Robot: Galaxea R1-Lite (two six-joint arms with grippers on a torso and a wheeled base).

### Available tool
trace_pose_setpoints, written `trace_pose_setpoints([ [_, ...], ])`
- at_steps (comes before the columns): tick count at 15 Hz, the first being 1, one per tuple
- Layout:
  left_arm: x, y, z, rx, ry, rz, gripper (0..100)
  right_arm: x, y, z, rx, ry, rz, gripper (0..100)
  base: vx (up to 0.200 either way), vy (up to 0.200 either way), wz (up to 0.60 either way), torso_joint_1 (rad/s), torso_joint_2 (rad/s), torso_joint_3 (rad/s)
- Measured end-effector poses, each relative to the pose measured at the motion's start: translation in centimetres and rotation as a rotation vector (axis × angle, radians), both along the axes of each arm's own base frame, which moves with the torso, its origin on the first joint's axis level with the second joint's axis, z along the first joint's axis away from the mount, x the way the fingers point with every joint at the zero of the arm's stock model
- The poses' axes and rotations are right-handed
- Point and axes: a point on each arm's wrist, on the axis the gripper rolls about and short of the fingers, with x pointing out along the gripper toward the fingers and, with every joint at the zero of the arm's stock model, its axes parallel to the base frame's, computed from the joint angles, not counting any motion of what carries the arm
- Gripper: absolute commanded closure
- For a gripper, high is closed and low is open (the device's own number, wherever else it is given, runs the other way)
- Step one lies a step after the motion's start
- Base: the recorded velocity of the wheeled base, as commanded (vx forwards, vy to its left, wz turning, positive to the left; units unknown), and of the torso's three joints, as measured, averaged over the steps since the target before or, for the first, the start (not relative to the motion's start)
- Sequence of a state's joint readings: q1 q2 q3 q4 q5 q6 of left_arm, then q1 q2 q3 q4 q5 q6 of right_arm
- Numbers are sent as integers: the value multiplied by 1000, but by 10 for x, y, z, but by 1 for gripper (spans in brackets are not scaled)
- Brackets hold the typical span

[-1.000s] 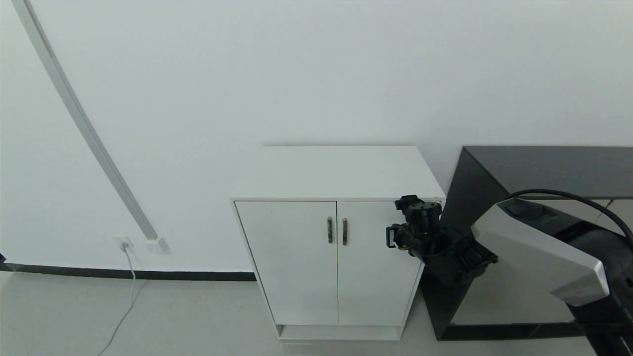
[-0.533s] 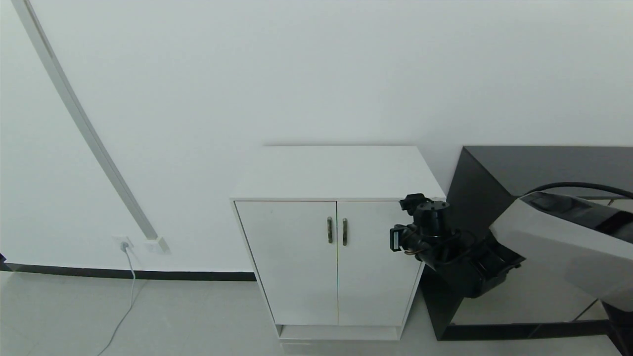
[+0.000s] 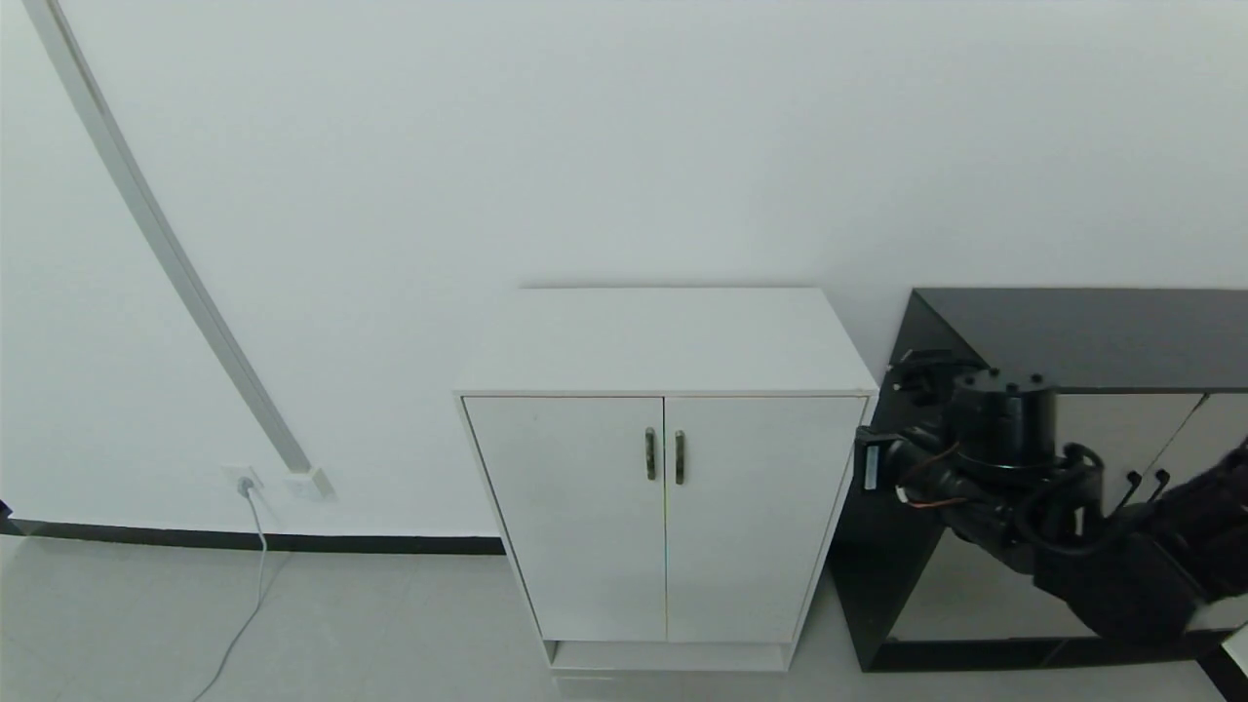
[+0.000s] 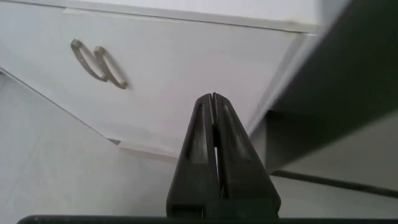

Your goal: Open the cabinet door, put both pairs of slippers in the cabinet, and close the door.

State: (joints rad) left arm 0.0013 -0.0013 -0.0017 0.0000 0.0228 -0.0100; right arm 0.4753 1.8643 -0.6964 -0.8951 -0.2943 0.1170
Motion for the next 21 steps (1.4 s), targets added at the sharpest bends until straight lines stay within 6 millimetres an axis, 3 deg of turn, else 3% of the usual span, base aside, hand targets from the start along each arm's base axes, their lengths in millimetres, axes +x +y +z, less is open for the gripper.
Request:
trace_pose_setpoints([
  [4,0,0,0,0,0,0,100,-60,-50,19,-4,-24,-82,100,0,0,0,0,0,0],
  [8,0,0,0,0,0,0,100,-124,-107,19,-4,-42,-234,100,0,0,0,0,0,0],
  [14,0,0,0,0,1,0,100,-198,-129,7,-27,17,-258,100,0,0,0,0,0,0],
  [21,0,0,0,0,1,0,100,-276,-142,-21,-30,56,-96,100,0,0,0,0,0,0],
])
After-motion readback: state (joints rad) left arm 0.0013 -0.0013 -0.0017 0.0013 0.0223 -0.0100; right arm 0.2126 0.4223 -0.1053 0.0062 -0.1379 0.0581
